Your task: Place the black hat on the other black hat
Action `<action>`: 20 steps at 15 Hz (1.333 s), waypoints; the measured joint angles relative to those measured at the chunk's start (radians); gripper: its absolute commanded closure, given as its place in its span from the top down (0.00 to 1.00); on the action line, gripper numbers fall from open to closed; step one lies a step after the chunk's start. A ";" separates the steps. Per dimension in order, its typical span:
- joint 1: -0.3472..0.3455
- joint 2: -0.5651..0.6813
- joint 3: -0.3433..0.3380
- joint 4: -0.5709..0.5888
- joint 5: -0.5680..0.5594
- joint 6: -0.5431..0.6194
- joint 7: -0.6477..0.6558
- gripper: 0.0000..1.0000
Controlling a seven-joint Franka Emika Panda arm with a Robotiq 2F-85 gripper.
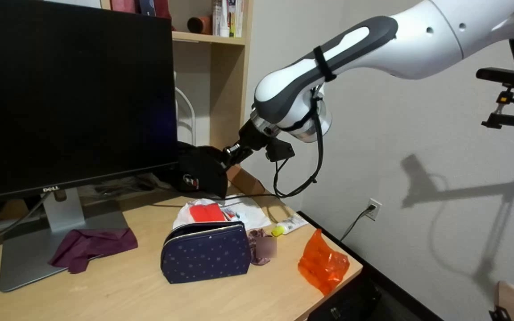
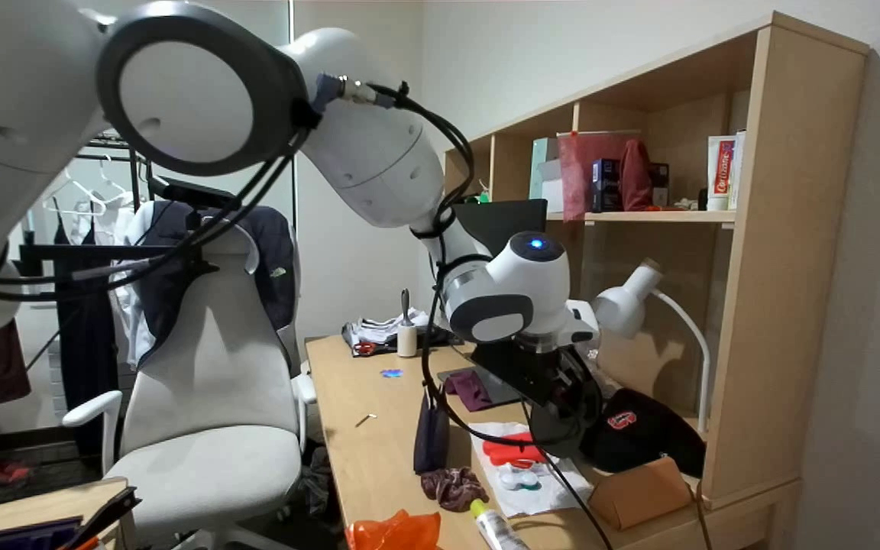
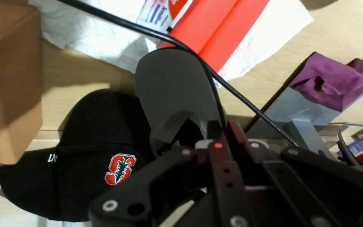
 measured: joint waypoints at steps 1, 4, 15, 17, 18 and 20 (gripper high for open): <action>-0.037 0.001 0.028 -0.007 0.033 -0.009 -0.012 0.09; -0.141 0.024 0.127 -0.011 0.136 -0.044 -0.057 0.09; -0.330 0.177 0.323 0.001 0.291 -0.040 -0.094 0.09; -0.316 0.176 0.297 -0.001 0.277 0.003 -0.089 0.09; -0.301 0.174 0.276 -0.001 0.267 0.039 -0.081 0.09; -0.262 0.160 0.219 -0.002 0.233 0.122 -0.033 0.09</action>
